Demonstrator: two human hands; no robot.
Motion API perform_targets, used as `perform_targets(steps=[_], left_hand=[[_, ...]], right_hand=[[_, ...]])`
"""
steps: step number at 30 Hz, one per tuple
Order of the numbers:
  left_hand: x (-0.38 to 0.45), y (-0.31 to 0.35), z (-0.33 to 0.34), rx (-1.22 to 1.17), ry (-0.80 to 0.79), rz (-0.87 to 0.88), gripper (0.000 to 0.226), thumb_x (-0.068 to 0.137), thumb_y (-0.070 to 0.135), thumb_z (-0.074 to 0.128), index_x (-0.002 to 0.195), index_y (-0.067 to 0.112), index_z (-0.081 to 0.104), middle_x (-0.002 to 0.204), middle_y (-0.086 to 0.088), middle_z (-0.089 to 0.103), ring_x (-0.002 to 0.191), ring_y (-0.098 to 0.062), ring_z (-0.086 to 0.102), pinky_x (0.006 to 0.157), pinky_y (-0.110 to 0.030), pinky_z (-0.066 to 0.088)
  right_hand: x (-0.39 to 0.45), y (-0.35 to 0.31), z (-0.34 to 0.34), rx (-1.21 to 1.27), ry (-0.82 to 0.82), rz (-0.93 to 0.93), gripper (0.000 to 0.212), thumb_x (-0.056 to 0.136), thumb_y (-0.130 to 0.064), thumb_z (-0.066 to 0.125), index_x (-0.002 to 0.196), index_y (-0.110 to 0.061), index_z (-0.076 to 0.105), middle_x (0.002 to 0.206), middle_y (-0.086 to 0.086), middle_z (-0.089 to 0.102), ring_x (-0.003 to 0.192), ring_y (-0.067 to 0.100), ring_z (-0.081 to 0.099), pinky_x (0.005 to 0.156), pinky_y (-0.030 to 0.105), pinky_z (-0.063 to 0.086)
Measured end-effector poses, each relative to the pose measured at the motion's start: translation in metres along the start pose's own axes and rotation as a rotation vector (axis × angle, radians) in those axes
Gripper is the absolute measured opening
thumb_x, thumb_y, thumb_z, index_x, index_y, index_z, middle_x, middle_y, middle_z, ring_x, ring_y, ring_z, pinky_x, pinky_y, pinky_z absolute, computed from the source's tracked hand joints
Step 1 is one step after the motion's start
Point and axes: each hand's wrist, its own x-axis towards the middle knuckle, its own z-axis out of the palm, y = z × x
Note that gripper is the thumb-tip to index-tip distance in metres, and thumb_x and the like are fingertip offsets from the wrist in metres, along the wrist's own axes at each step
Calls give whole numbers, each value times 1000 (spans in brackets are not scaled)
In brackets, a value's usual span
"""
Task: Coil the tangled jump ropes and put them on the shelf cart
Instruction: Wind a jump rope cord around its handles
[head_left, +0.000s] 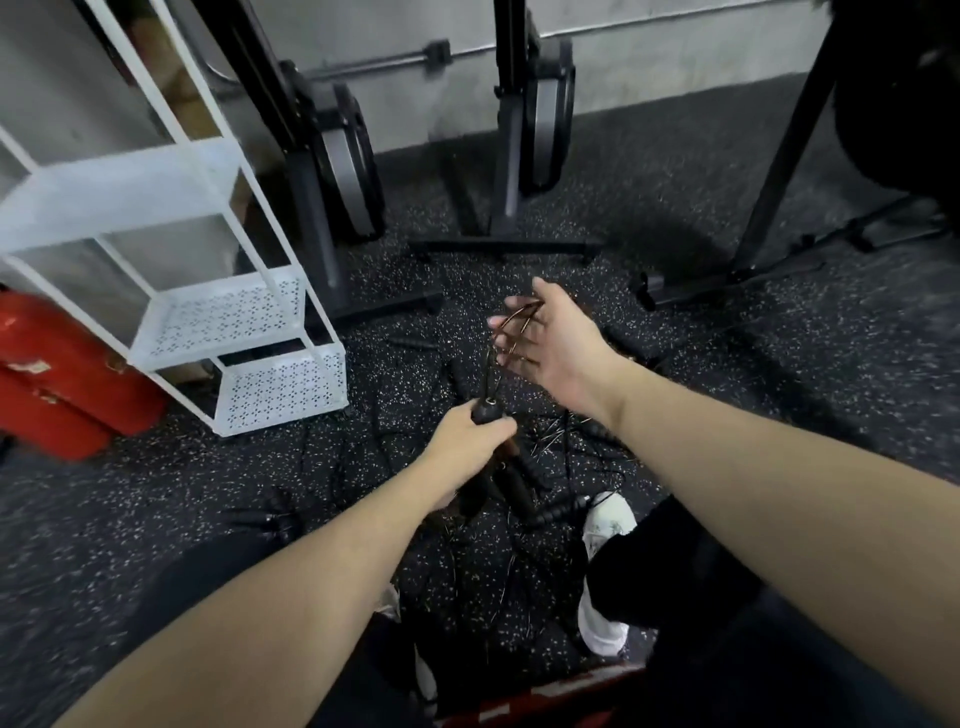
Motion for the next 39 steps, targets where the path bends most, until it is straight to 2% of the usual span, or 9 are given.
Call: perform_targets(steps=[8,13,17,20,23,30,33,36,39], left_hand=[[-41,46,-7,-163,5,28,24,86,16,62,62,16,59,64,-5,65,67,-23,63,76,-40,56],[-45,65,-17,-530,24,-23,17,94,10,64,80,11,55,60,-4,55,57,-18,56,64,-37,58],[-46,68,-24,-627,19,-55,7,96,11,63,90,13,60,72,-5,68,73,-20,69,90,-45,58],[-46,62,-29,-566,27,-76,5,99,17,62,101,15,65,107,-10,76,105,-26,70,102,-49,53],[-45,50,-31,-517,-11,-140,13,98,21,64,110,16,66,119,-12,74,113,-30,68,103,-55,52],[-45,24,-13,-507,-42,-205,33,95,27,71,126,17,65,123,-6,73,115,-24,66,101,-42,51],[-48,18,0,-550,-59,-202,30,94,23,73,124,19,69,112,-6,75,101,-25,72,87,-40,59],[-51,18,8,-553,-51,-202,31,94,32,75,118,13,71,105,-10,78,94,-27,75,76,-39,61],[-49,17,12,-503,26,-226,44,92,54,70,111,15,71,99,-9,79,92,-28,75,84,-43,61]], right_hand=[[-51,57,-40,-549,-97,-69,42,105,-34,32,136,-23,58,102,-6,77,107,19,69,105,44,46],[-74,72,-46,-655,-179,-68,32,99,-7,51,128,-18,58,115,4,69,105,19,63,92,31,50],[-75,84,-44,-833,-178,-86,20,93,-15,71,111,-19,65,113,7,71,107,26,67,100,38,52],[-72,90,-46,-730,-75,-67,18,89,-33,76,103,-26,67,103,0,74,98,22,70,96,45,55],[-75,85,-47,-578,-13,-23,19,96,-34,69,112,-24,65,111,-1,72,105,18,67,93,35,53],[-68,88,-43,-303,50,31,36,88,-48,68,113,-24,73,109,3,74,112,28,65,109,54,45],[-72,90,-39,-329,18,44,55,82,-53,66,131,-27,66,124,0,70,120,23,61,113,52,41],[-74,91,-36,-278,-4,24,36,100,-38,60,136,-32,61,125,-4,69,118,17,62,110,43,46],[-76,91,-32,-203,-44,44,24,105,-30,53,129,-34,58,114,-8,70,109,13,63,104,38,49]])
